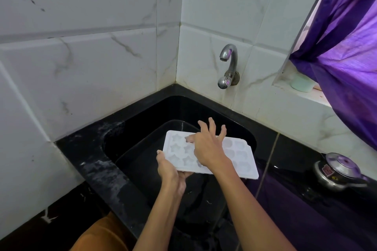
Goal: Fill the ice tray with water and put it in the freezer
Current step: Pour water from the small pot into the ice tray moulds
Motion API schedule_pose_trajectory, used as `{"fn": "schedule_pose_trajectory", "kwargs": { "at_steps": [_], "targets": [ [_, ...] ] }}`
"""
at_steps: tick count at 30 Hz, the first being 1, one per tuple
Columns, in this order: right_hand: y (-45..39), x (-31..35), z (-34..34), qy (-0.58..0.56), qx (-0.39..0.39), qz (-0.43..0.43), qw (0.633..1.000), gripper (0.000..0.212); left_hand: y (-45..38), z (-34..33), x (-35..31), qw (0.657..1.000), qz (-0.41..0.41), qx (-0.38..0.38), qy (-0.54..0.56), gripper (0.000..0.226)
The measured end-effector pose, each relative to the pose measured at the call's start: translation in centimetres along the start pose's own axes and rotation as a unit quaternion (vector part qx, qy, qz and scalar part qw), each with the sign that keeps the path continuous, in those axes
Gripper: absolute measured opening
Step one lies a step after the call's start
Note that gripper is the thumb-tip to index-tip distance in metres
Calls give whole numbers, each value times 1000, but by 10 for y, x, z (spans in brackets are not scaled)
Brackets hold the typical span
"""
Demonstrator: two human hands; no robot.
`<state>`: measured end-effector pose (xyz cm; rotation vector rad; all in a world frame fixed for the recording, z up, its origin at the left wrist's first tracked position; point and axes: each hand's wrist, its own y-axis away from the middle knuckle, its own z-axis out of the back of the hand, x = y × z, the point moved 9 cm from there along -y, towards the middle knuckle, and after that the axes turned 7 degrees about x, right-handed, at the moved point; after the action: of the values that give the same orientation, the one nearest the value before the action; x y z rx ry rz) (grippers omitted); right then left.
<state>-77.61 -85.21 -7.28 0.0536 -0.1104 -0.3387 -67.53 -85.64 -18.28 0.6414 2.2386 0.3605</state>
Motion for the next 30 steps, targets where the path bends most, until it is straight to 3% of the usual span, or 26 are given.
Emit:
{"fn": "schedule_pose_trajectory", "kwargs": {
  "at_steps": [17,25,30],
  "targets": [
    [-2,0,0,-5,9,-11,1000,45,1,0,3,1000,7,4,-8,49],
    [-1,3,7,-44,-14,-13,999,50,3,2,2,1000,14,2,-14,53],
    [-3,24,7,-44,-20,40,998,57,3,2,2,1000,16,-2,-11,54]
  ]
}}
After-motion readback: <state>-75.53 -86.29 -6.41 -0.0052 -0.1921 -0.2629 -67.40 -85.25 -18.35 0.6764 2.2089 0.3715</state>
